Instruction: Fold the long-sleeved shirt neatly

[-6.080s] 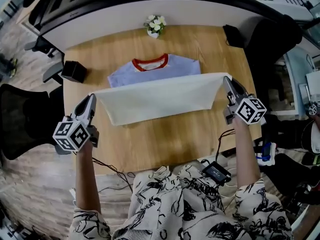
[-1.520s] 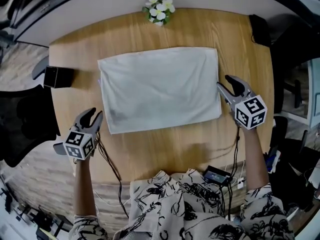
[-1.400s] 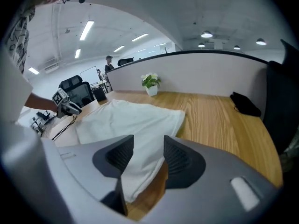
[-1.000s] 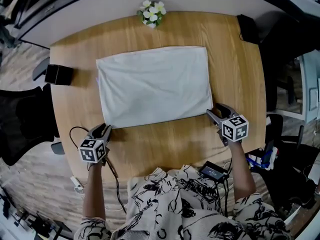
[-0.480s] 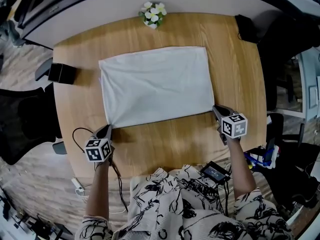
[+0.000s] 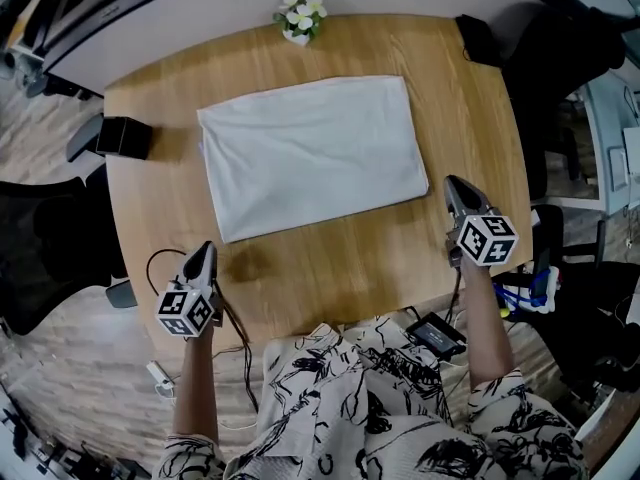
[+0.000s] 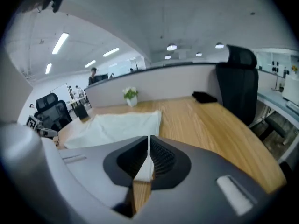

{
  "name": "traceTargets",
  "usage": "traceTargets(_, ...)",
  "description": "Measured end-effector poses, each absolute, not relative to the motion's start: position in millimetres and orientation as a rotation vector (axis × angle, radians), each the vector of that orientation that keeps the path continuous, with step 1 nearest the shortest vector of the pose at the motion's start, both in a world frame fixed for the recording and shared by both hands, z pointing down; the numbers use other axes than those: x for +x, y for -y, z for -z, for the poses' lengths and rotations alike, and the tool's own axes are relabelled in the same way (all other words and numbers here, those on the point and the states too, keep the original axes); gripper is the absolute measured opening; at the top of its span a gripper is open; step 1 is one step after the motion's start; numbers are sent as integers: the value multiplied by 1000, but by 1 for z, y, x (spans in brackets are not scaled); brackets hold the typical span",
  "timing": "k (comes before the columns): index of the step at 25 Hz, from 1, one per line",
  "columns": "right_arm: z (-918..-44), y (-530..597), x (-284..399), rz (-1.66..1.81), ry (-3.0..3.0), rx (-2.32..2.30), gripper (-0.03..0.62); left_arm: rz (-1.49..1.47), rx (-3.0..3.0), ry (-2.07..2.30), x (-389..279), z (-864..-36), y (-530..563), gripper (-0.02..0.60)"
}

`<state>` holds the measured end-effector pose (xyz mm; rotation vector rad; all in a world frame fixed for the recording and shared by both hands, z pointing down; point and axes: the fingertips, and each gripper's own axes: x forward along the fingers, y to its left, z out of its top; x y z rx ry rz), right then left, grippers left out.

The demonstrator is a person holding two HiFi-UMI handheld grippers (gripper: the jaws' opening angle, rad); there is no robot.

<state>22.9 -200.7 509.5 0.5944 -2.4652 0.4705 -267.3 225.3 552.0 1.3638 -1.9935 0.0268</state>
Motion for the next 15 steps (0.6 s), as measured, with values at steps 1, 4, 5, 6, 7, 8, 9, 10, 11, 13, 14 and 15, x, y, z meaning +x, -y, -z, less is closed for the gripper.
traceTargets(1,-480,204,18,-443,2559,621,9,-2,1397,2050,-268,-536,-227,5)
traceTargets(4,-399,206,6,-309,2799,623,6,57,1503,2243,-263,-476,-224,3)
traceTargets(5,-379,206,7,-245,2845,619,6,65,1518,2319,-260,-456,-223,3)
traceTargets(6,-362,206,11,-176,2883,622,6,61,1524,2395,-256,-437,-222,2)
traceTargets(7,-345,205,17,-109,2920,627,6,49,1531,2463,-251,-418,-221,1)
traceTargets(8,-329,203,25,-49,2964,630,6,38,1549,2521,-243,-399,-219,1)
traceTargets(9,-312,199,35,6,3012,624,6,35,1580,2566,-233,-380,-217,1)
traceTargets(10,-295,193,44,59,3060,609,6,38,1617,2598,-222,-362,-216,2)
traceTargets(11,-280,187,52,112,3104,582,6,40,1649,2617,-211,-344,-215,2)
traceTargets(13,-252,173,70,199,3166,511,6,23,1675,2654,-191,-313,-219,2)
traceTargets(14,-240,166,79,224,3192,479,6,-1,1671,2686,-183,-300,-222,2)
traceTargets(15,-229,160,89,230,3219,458,8,-25,1662,2723,-175,-288,-226,3)
